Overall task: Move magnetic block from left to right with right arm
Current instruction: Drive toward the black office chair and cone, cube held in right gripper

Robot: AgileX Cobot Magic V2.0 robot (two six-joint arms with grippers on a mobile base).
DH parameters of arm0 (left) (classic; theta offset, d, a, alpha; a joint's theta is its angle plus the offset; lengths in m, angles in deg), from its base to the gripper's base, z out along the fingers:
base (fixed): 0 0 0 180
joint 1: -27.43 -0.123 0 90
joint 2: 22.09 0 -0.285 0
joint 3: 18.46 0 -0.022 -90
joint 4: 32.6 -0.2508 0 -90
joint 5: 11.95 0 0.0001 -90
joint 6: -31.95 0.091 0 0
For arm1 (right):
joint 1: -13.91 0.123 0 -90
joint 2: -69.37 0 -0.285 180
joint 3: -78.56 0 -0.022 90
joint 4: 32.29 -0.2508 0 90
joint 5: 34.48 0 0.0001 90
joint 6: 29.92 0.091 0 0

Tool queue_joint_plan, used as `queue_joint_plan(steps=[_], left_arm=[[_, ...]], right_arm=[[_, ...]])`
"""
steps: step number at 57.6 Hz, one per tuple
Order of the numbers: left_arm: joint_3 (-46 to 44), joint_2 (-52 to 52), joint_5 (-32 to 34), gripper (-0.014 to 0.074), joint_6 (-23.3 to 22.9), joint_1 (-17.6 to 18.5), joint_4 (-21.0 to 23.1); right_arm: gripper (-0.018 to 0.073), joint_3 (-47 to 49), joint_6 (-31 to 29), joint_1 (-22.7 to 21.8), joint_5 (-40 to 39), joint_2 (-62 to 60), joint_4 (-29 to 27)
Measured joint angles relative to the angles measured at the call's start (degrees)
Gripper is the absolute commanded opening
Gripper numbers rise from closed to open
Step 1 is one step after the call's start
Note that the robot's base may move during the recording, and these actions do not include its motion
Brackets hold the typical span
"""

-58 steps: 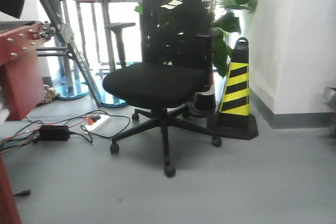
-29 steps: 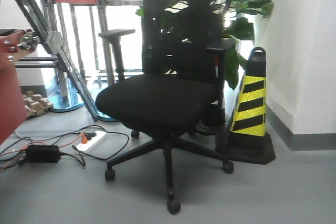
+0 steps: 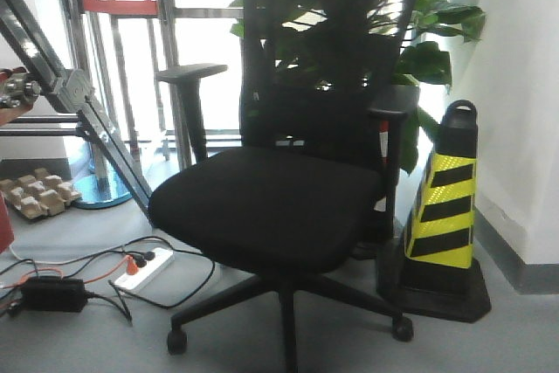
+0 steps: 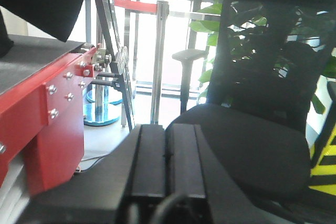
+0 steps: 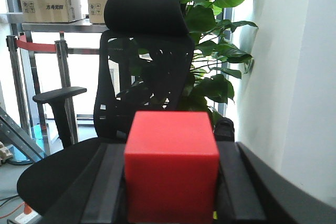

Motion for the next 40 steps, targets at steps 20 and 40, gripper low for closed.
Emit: queue_joint_plan(steps=[20,40], left_arm=[[0.0,0.0,0.0,-0.0117,0.0,0.0,0.0],[0.0,0.0,0.0,-0.0117,0.0,0.0,0.0]], right_arm=[[0.0294,0.0,0.0,0.0,0.0,0.0,0.0],[0.0294,0.0,0.0,0.0,0.0,0.0,0.0]])
